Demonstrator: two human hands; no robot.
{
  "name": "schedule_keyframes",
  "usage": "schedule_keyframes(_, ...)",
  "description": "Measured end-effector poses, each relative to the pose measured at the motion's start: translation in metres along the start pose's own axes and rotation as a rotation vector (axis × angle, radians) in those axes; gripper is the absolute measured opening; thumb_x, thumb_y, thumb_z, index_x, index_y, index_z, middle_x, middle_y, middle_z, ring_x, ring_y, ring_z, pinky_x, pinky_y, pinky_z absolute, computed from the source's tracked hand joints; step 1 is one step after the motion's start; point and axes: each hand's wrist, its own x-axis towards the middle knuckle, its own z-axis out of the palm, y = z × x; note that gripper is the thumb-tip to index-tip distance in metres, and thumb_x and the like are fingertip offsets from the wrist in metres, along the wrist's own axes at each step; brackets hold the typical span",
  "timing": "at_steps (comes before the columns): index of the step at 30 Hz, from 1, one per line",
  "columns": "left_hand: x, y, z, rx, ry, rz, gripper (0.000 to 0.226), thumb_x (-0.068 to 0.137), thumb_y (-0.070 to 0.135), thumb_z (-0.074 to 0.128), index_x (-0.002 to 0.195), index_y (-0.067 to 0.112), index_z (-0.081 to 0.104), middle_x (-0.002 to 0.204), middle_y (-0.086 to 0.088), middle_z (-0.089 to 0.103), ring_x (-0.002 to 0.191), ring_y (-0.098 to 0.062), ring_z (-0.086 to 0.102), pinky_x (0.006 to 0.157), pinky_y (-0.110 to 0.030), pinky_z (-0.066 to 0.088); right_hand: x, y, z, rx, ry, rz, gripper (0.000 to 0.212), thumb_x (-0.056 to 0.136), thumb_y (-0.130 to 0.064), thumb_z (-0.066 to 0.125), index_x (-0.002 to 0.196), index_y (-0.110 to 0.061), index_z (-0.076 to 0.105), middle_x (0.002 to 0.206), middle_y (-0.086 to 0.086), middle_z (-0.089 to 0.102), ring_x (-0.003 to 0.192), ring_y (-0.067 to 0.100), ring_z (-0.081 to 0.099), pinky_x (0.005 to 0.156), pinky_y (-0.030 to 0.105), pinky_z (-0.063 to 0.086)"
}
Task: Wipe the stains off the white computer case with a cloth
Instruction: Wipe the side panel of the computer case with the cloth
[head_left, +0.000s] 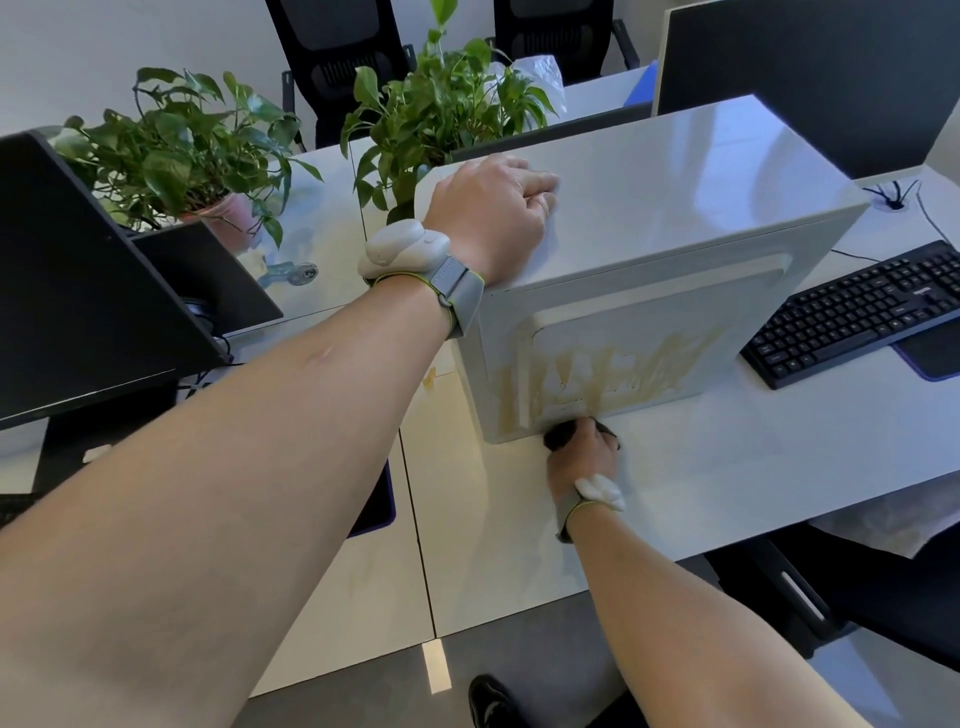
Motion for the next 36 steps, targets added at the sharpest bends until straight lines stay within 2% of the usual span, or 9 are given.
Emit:
schedule_keyframes(4, 0.000, 0.001, -0.001, -0.012, -0.002, -0.011, 0.032, 0.101, 0.040, 0.049, 0.124, 0.043, 0.070, 0.141, 0.016, 0.058, 0.133, -0.016, 0.048, 0.112, -0.034, 0.036, -0.028, -0.012, 0.021, 0.113, -0.044, -0.095, 0.033, 0.088, 0.003, 0.046, 0.113, -0.015, 0.056, 0.109, 0.007, 0.057, 0.118, 0.032, 0.050, 0.097, 0.036, 0.048)
schedule_keyframes(7, -0.001, 0.002, -0.001, -0.023, -0.010, -0.012, 0.031, 0.101, 0.039, 0.050, 0.124, 0.043, 0.070, 0.140, 0.016, 0.058, 0.133, -0.016, 0.048, 0.112, -0.035, 0.036, -0.045, -0.023, 0.036, 0.118, -0.113, -0.159, 0.038, 0.089, 0.002, 0.045, 0.121, -0.017, 0.054, 0.118, 0.009, 0.057, 0.116, 0.032, 0.054, 0.097, 0.035, 0.050)
schedule_keyframes(11, -0.001, 0.001, -0.001, -0.020, -0.006, -0.017, 0.031, 0.101, 0.040, 0.050, 0.124, 0.042, 0.070, 0.141, 0.016, 0.058, 0.133, -0.015, 0.049, 0.112, -0.035, 0.037, -0.044, -0.027, 0.036, 0.009, -0.251, -0.228, 0.044, 0.097, -0.011, 0.053, 0.140, -0.018, 0.049, 0.136, 0.013, 0.050, 0.120, 0.030, 0.055, 0.097, 0.028, 0.044)
schedule_keyframes(16, 0.000, -0.002, 0.000, -0.019, -0.014, -0.017, 0.033, 0.100, 0.043, 0.049, 0.126, 0.044, 0.069, 0.143, 0.019, 0.056, 0.133, -0.013, 0.049, 0.112, -0.033, 0.037, -0.030, -0.003, 0.013, -0.079, -0.280, -0.425, 0.038, 0.093, -0.011, 0.058, 0.129, -0.021, 0.058, 0.126, 0.010, 0.057, 0.108, 0.029, 0.057, 0.086, 0.029, 0.045)
schedule_keyframes(19, 0.002, -0.003, 0.001, -0.024, -0.014, -0.022, 0.034, 0.099, 0.044, 0.049, 0.126, 0.043, 0.069, 0.142, 0.021, 0.057, 0.134, -0.011, 0.049, 0.112, -0.034, 0.038, -0.018, 0.009, -0.001, 0.049, -0.025, -0.295, 0.037, 0.087, -0.003, 0.057, 0.124, -0.011, 0.060, 0.114, 0.013, 0.065, 0.112, 0.034, 0.048, 0.087, 0.037, 0.043)
schedule_keyframes(22, 0.004, -0.001, 0.001, -0.031, -0.011, -0.023, 0.034, 0.098, 0.044, 0.050, 0.126, 0.042, 0.070, 0.140, 0.022, 0.058, 0.133, -0.011, 0.049, 0.112, -0.034, 0.038, -0.001, 0.020, -0.014, 0.153, 0.130, -0.104, 0.029, 0.090, -0.001, 0.054, 0.119, -0.006, 0.057, 0.118, 0.019, 0.062, 0.116, 0.038, 0.045, 0.092, 0.042, 0.041)
schedule_keyframes(28, 0.009, -0.001, -0.002, -0.036, -0.009, -0.019, 0.032, 0.101, 0.041, 0.051, 0.127, 0.041, 0.070, 0.138, 0.023, 0.059, 0.130, -0.010, 0.051, 0.110, -0.031, 0.039, 0.014, 0.021, -0.004, 0.130, 0.047, -0.003, 0.049, 0.093, -0.028, 0.068, 0.132, -0.010, 0.045, 0.144, 0.012, 0.053, 0.141, 0.034, 0.036, 0.115, 0.047, 0.036)
schedule_keyframes(31, 0.012, -0.004, -0.003, -0.053, -0.013, -0.030, 0.031, 0.101, 0.040, 0.052, 0.126, 0.041, 0.070, 0.138, 0.022, 0.059, 0.129, -0.009, 0.053, 0.109, -0.028, 0.039, 0.007, 0.003, 0.003, 0.073, -0.004, -0.050, 0.045, 0.093, -0.032, 0.069, 0.126, -0.011, 0.047, 0.136, 0.011, 0.056, 0.135, 0.033, 0.042, 0.110, 0.042, 0.041)
schedule_keyframes(36, 0.017, -0.005, 0.000, -0.059, -0.007, -0.038, 0.031, 0.100, 0.041, 0.052, 0.126, 0.042, 0.070, 0.140, 0.023, 0.058, 0.129, -0.007, 0.053, 0.110, -0.027, 0.038, -0.022, -0.028, 0.030, 0.048, -0.137, -0.116, 0.029, 0.093, -0.020, 0.058, 0.121, -0.017, 0.048, 0.132, 0.010, 0.052, 0.116, 0.031, 0.055, 0.094, 0.040, 0.051)
